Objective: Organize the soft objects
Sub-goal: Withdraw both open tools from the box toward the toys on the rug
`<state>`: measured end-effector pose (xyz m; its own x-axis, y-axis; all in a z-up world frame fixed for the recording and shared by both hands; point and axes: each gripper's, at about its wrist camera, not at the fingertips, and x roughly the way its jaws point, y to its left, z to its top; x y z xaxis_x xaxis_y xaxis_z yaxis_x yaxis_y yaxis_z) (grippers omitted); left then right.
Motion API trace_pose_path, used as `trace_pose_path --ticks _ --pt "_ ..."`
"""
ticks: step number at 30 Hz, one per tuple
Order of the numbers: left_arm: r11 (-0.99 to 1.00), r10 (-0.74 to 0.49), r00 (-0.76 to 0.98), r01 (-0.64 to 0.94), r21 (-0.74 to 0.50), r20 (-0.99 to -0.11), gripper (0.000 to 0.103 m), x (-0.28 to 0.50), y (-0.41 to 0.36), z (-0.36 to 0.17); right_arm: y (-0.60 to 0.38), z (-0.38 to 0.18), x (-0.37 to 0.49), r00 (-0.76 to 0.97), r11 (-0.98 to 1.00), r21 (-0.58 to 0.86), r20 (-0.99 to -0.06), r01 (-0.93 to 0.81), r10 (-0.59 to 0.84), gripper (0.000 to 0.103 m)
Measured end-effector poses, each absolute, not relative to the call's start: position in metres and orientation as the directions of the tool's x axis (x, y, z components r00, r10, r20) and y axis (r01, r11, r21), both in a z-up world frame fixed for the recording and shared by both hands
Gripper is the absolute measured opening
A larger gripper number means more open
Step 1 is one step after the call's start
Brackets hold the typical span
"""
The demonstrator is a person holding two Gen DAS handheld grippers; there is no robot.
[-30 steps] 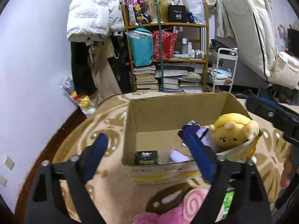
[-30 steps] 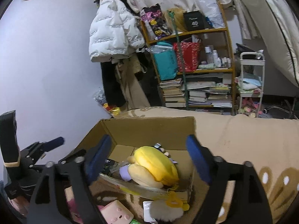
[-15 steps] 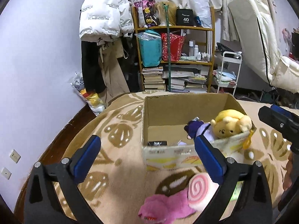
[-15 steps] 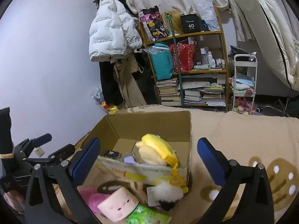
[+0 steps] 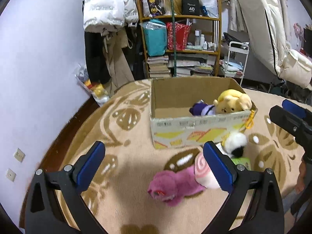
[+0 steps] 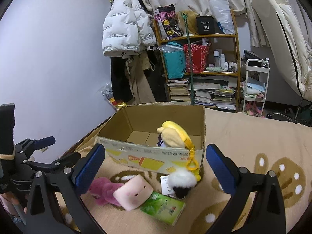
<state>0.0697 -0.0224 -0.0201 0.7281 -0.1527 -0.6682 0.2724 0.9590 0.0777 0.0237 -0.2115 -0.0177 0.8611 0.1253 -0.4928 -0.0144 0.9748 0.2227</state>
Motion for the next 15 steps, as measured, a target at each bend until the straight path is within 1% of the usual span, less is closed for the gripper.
trace_pose_path --ticks 8,15 --pt "0.964 -0.196 0.661 0.264 -0.020 -0.724 0.100 0.064 -0.005 -0.027 -0.205 -0.025 0.013 0.836 0.968 0.248 -0.522 -0.041 0.169 0.103" --pt "0.975 -0.182 0.619 0.214 -0.059 -0.764 0.100 0.073 0.003 -0.040 -0.197 -0.036 0.017 0.804 0.968 0.243 -0.563 -0.061 0.192 0.103"
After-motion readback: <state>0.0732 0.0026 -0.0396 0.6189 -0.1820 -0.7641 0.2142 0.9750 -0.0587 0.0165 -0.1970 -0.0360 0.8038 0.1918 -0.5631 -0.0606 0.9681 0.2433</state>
